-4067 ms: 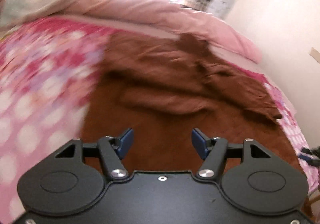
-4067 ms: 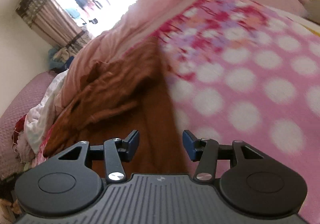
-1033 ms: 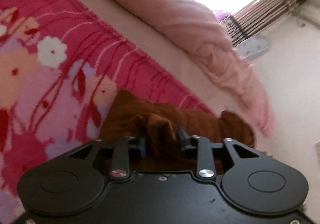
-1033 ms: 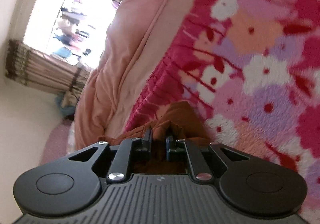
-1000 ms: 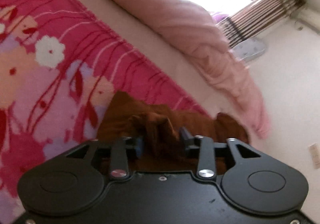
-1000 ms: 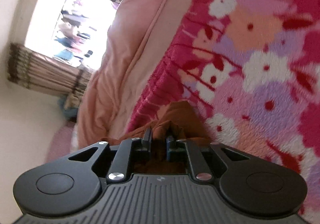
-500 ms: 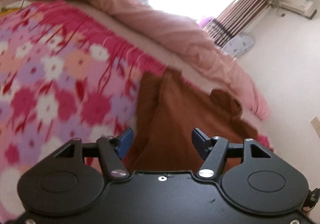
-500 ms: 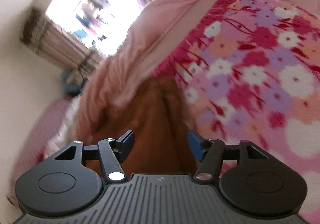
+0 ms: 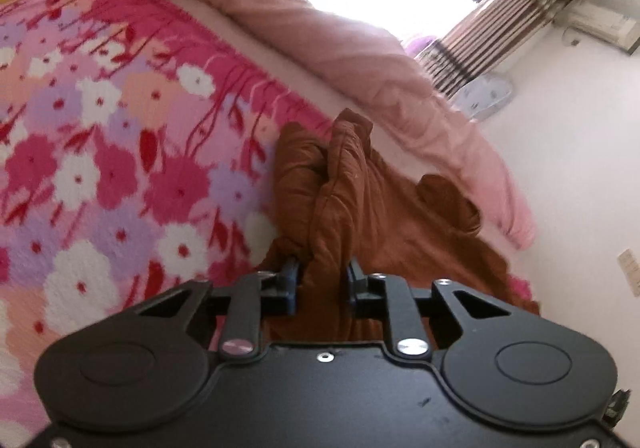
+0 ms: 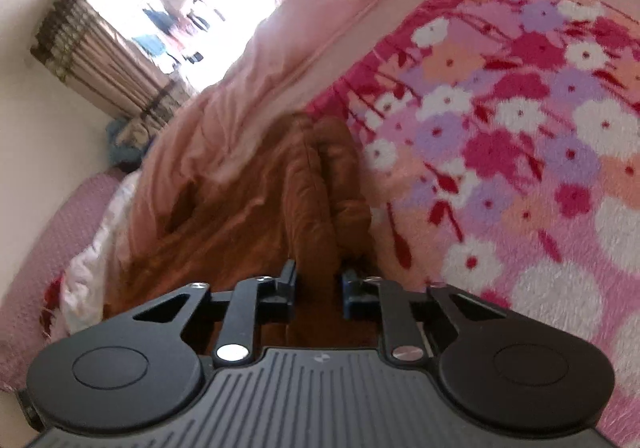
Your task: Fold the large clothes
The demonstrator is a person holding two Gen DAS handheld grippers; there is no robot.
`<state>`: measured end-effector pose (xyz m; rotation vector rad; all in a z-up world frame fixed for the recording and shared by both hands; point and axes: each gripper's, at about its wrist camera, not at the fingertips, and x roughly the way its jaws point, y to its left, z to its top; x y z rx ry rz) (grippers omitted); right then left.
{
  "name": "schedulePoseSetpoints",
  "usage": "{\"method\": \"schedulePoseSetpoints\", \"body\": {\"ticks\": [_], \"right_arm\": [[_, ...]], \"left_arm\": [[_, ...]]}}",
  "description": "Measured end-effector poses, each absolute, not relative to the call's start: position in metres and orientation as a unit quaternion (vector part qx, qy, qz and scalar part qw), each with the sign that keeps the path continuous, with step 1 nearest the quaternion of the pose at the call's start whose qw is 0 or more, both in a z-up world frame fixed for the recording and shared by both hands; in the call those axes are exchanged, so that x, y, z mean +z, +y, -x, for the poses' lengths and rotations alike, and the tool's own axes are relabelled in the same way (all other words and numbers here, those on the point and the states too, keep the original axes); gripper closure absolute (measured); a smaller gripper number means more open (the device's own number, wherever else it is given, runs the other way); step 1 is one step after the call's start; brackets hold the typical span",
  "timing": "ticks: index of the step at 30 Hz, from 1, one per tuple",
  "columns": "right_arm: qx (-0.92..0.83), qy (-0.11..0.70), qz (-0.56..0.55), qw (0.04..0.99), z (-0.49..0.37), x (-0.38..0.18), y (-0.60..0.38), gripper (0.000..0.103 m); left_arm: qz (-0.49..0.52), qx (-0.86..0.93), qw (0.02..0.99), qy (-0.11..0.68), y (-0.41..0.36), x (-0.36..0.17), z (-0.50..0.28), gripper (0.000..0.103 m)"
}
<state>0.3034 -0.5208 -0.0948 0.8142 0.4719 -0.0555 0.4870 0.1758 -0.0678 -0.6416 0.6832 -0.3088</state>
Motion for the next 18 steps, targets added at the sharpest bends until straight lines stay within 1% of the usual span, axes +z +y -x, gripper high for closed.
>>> {"method": "schedulePoseSetpoints", "body": {"ticks": [1,3,5,6,7,8,9,10,11,12,14,17,18], "right_arm": [[-0.026,0.219,-0.396,0.891,-0.302,-0.093,-0.522,0.083],[-0.027,0.221,-0.401,0.888,-0.301,-0.095,-0.524,0.083],[-0.040,0.245,-0.399,0.883,-0.307,-0.108,-0.525,0.083],[-0.039,0.248,-0.404,0.879,-0.309,-0.116,-0.526,0.083],[-0.034,0.243,-0.412,0.877,-0.308,-0.121,-0.528,0.082],[-0.028,0.232,-0.424,0.875,-0.305,-0.124,-0.530,0.078],[-0.023,0.229,-0.428,0.874,-0.304,-0.124,-0.532,0.069],[-0.021,0.229,-0.425,0.876,-0.303,-0.122,-0.533,0.066],[-0.023,0.232,-0.417,0.879,-0.302,-0.117,-0.535,0.052],[-0.032,0.234,-0.406,0.883,-0.302,-0.111,-0.535,0.046],[-0.047,0.224,-0.373,0.899,-0.304,-0.095,-0.536,0.046],[-0.041,0.203,-0.351,0.913,-0.321,-0.073,-0.537,0.039],[-0.042,0.199,-0.350,0.914,-0.331,-0.067,-0.536,0.039]], "left_arm": [[0.306,-0.145,0.882,0.327,0.176,-0.068,-0.486,0.083],[0.285,-0.129,0.883,0.351,0.171,-0.077,-0.492,0.082],[0.279,-0.120,0.875,0.376,0.170,-0.095,-0.499,0.073],[0.282,-0.125,0.876,0.370,0.171,-0.100,-0.500,0.071],[0.284,-0.130,0.878,0.363,0.173,-0.099,-0.499,0.064],[0.281,-0.127,0.880,0.362,0.175,-0.097,-0.499,0.053],[0.273,-0.119,0.884,0.361,0.176,-0.092,-0.499,0.047],[0.264,-0.116,0.887,0.360,0.177,-0.087,-0.499,0.045],[0.256,-0.117,0.890,0.358,0.178,-0.081,-0.501,0.045],[0.250,-0.118,0.894,0.353,0.180,-0.074,-0.503,0.045],[0.237,-0.120,0.902,0.339,0.179,-0.061,-0.512,0.044],[0.231,-0.123,0.909,0.326,0.171,-0.053,-0.538,0.043],[0.235,-0.125,0.908,0.323,0.167,-0.052,-0.547,0.043]]}}
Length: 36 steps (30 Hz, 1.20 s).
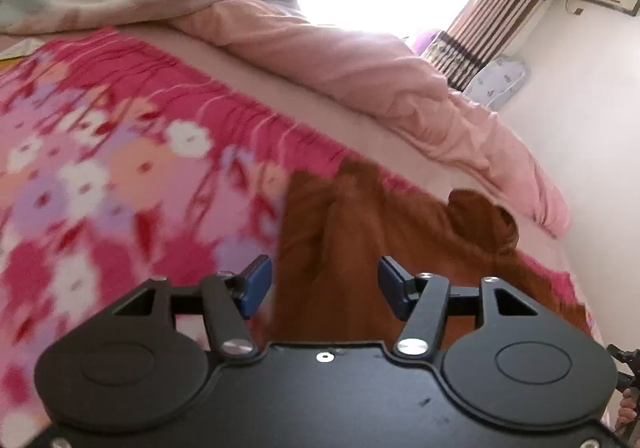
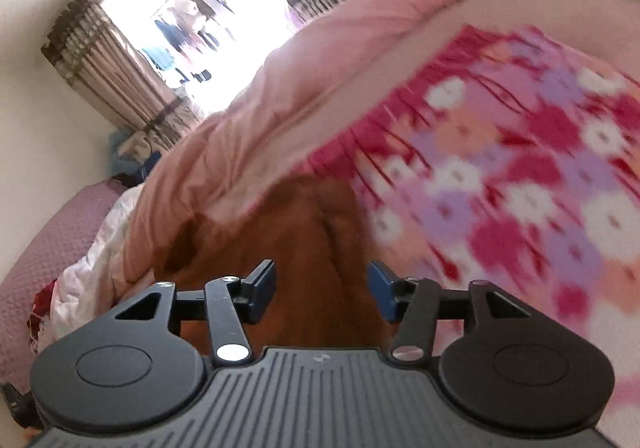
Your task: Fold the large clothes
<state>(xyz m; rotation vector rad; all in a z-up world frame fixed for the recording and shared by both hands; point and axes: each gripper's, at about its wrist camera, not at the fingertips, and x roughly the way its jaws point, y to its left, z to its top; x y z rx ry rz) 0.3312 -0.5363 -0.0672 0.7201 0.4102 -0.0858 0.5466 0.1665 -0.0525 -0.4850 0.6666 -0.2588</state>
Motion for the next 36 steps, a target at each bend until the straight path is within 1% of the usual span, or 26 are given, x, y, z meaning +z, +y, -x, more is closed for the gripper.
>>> {"method": "schedulePoseSetpoints", "body": {"ticks": [3,4,7,11,13,14,15,16,18,20,21,23,25,28,31,34,36], "right_arm": [[-0.057,0.200,-0.330,0.921,-0.366,-0.059,-0.530,0.039],[-0.062,0.205,-0.322,0.922,-0.378,-0.058,-0.527,0.039],[-0.070,0.223,-0.299,0.925,-0.403,-0.060,-0.516,0.039],[-0.082,0.225,-0.261,0.935,-0.418,-0.059,-0.501,0.036],[-0.086,0.227,-0.252,0.937,-0.422,-0.061,-0.498,0.036],[-0.088,0.227,-0.251,0.937,-0.424,-0.061,-0.498,0.036],[-0.088,0.228,-0.250,0.937,-0.425,-0.061,-0.498,0.038],[-0.087,0.228,-0.247,0.938,-0.426,-0.060,-0.498,0.044],[-0.100,0.229,-0.235,0.939,-0.426,-0.057,-0.497,0.085],[-0.096,0.212,-0.247,0.940,-0.422,-0.050,-0.500,0.093],[-0.091,0.200,-0.259,0.941,-0.419,-0.046,-0.503,0.095],[-0.090,0.177,-0.271,0.942,-0.414,-0.037,-0.507,0.095],[-0.094,0.170,-0.279,0.940,-0.416,-0.033,-0.511,0.096],[-0.109,0.198,-0.290,0.930,-0.432,-0.043,-0.519,0.096],[-0.123,0.243,-0.298,0.915,-0.448,-0.067,-0.525,0.096],[-0.120,0.247,-0.312,0.909,-0.448,-0.080,-0.527,0.095],[-0.120,0.244,-0.313,0.910,-0.446,-0.082,-0.527,0.094]], "left_arm": [[0.244,-0.128,0.904,0.328,0.150,-0.056,-0.573,0.042],[0.247,-0.125,0.901,0.334,0.146,-0.057,-0.581,0.041],[0.255,-0.131,0.894,0.344,0.132,-0.059,-0.598,0.040],[0.235,-0.134,0.901,0.340,0.119,-0.058,-0.607,0.041],[0.227,-0.137,0.903,0.338,0.115,-0.059,-0.609,0.048],[0.226,-0.140,0.903,0.338,0.114,-0.060,-0.610,0.054],[0.225,-0.142,0.903,0.337,0.113,-0.061,-0.610,0.065],[0.223,-0.141,0.903,0.340,0.113,-0.061,-0.611,0.089],[0.233,-0.146,0.902,0.332,0.118,-0.058,-0.610,0.093],[0.250,-0.152,0.905,0.308,0.124,-0.051,-0.605,0.094],[0.259,-0.155,0.907,0.294,0.128,-0.046,-0.603,0.094],[0.266,-0.153,0.912,0.273,0.131,-0.038,-0.602,0.094],[0.262,-0.149,0.915,0.269,0.130,-0.036,-0.607,0.094],[0.251,-0.125,0.906,0.318,0.123,-0.054,-0.627,0.094],[0.248,-0.109,0.889,0.368,0.122,-0.082,-0.641,0.087],[0.281,-0.114,0.877,0.372,0.131,-0.092,-0.645,0.084],[0.280,-0.118,0.875,0.375,0.132,-0.089,-0.646,0.081]]}}
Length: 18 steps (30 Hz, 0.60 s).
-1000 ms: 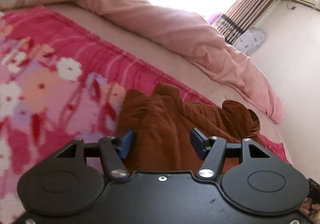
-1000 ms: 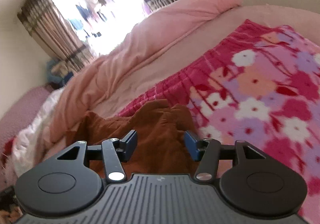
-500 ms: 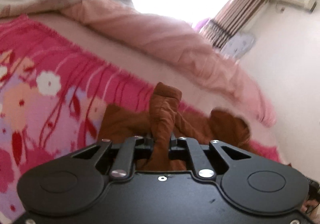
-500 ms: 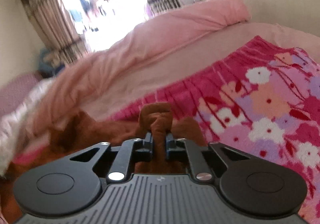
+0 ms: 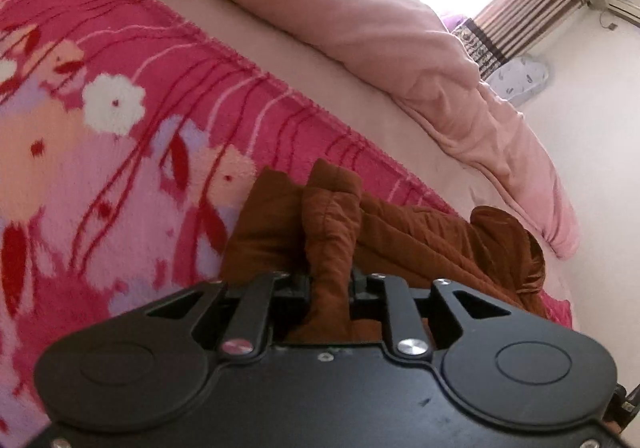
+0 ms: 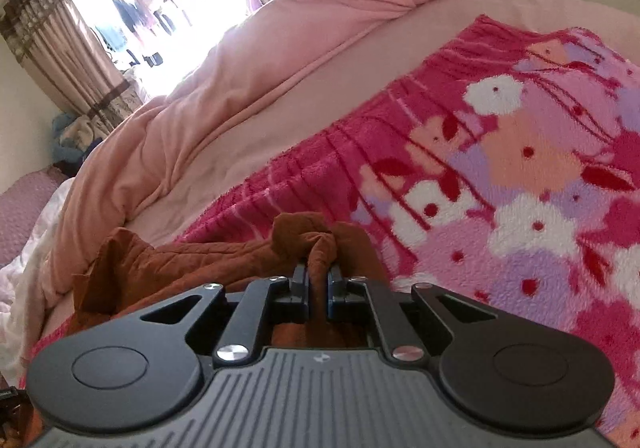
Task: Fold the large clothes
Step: 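Fold the held hem toward the collar and open both grippers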
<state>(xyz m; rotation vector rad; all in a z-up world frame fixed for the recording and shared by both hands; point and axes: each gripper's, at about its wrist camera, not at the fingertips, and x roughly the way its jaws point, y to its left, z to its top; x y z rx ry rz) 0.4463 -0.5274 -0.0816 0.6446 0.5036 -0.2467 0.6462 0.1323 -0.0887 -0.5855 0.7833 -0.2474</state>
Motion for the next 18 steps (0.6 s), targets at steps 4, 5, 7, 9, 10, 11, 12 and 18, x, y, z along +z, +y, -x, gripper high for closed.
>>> {"method": "schedulePoseSetpoints", "body": {"ticks": [4,5,7,9,10,11,12,18], "right_arm": [[-0.134,0.239,-0.297,0.915,-0.439,-0.071,-0.524,0.070],[-0.141,0.229,-0.291,0.918,-0.434,-0.064,-0.522,0.060],[-0.155,0.200,-0.276,0.927,-0.420,-0.048,-0.513,0.053],[-0.144,0.166,-0.255,0.941,-0.404,-0.031,-0.497,0.048],[-0.131,0.150,-0.251,0.947,-0.396,-0.025,-0.486,0.048],[-0.106,0.137,-0.250,0.953,-0.389,-0.019,-0.473,0.048],[-0.071,0.133,-0.247,0.957,-0.384,-0.016,-0.457,0.050],[0.091,0.191,-0.228,0.951,-0.387,-0.040,-0.357,0.065]], "left_arm": [[0.234,-0.086,0.907,0.339,0.131,-0.058,-0.626,0.048],[0.214,-0.078,0.920,0.320,0.128,-0.046,-0.616,0.048],[0.179,-0.090,0.938,0.282,0.118,-0.023,-0.591,0.047],[0.159,-0.125,0.945,0.256,0.100,-0.008,-0.567,0.045],[0.154,-0.148,0.944,0.250,0.090,-0.005,-0.557,0.045],[0.151,-0.172,0.941,0.250,0.077,-0.004,-0.547,0.044],[0.148,-0.195,0.936,0.253,0.063,-0.007,-0.538,0.044],[0.158,-0.256,0.904,0.303,0.002,-0.049,-0.521,0.044]]}}
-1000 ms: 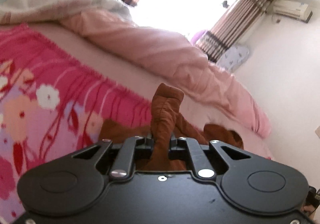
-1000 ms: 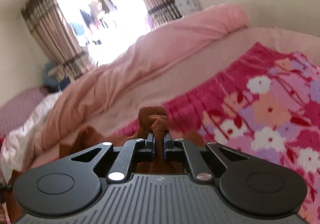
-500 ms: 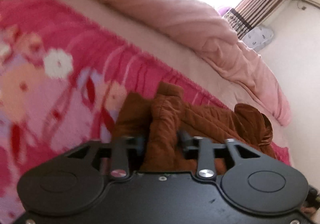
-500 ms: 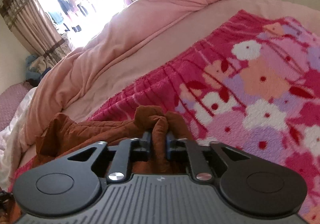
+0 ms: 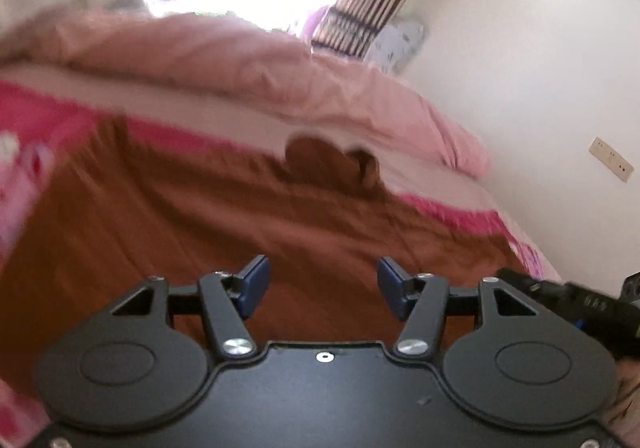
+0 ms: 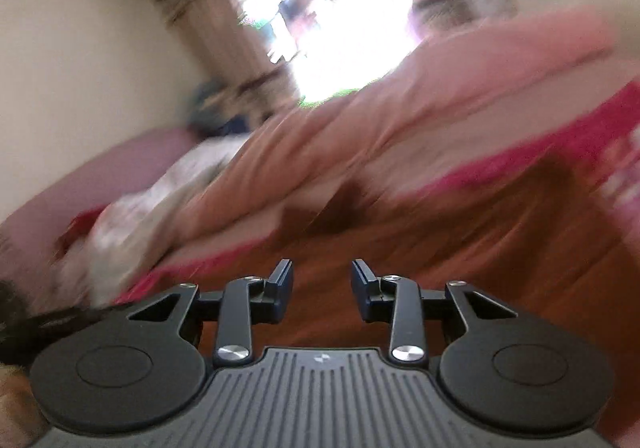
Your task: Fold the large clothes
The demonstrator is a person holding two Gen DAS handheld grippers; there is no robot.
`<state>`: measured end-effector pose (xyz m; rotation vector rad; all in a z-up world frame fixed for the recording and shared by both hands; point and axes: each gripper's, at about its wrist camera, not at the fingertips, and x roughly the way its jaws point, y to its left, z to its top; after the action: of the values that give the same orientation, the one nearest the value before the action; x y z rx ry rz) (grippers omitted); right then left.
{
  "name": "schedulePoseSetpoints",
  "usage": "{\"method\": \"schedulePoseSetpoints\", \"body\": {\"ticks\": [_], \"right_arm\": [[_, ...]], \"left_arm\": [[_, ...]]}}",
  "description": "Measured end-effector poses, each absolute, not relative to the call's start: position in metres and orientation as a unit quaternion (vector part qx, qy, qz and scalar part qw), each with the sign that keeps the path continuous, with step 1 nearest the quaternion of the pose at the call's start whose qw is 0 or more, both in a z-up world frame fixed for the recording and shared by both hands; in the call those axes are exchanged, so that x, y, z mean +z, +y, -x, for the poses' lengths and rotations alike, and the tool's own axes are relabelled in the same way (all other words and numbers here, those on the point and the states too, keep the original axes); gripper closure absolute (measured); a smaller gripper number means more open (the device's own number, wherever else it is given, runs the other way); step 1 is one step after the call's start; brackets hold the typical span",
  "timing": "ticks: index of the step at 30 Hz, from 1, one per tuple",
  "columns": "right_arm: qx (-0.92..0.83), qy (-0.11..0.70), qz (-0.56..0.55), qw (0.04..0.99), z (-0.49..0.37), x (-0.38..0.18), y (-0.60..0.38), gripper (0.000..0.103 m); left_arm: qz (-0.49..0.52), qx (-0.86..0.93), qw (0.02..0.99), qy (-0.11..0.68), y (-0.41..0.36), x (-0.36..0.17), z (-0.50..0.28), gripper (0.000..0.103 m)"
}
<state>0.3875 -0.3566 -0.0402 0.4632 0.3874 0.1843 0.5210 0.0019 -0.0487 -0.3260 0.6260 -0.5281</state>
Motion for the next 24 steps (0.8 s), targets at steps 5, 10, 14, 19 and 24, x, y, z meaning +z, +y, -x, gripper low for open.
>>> {"method": "schedulePoseSetpoints", "body": {"ticks": [5,10,14,19,24], "right_arm": [[0.078,0.220,-0.221,0.947,-0.398,-0.068,-0.343,0.068],[-0.028,0.200,-0.259,0.944,-0.375,-0.070,-0.409,0.067],[-0.109,0.183,-0.279,0.936,-0.356,-0.079,-0.458,0.068],[-0.120,0.182,-0.332,0.918,-0.349,-0.087,-0.482,0.078],[-0.085,0.142,-0.416,0.894,-0.291,-0.073,-0.471,0.036]], "left_arm": [[0.151,-0.200,0.916,0.314,0.016,-0.069,-0.531,0.044],[0.133,-0.128,0.935,0.303,0.067,-0.070,-0.531,0.041],[0.125,-0.108,0.938,0.304,0.087,-0.076,-0.534,0.041],[0.191,-0.092,0.929,0.304,0.098,-0.061,-0.520,0.039],[0.291,-0.129,0.909,0.269,0.116,-0.045,-0.455,0.024]]}}
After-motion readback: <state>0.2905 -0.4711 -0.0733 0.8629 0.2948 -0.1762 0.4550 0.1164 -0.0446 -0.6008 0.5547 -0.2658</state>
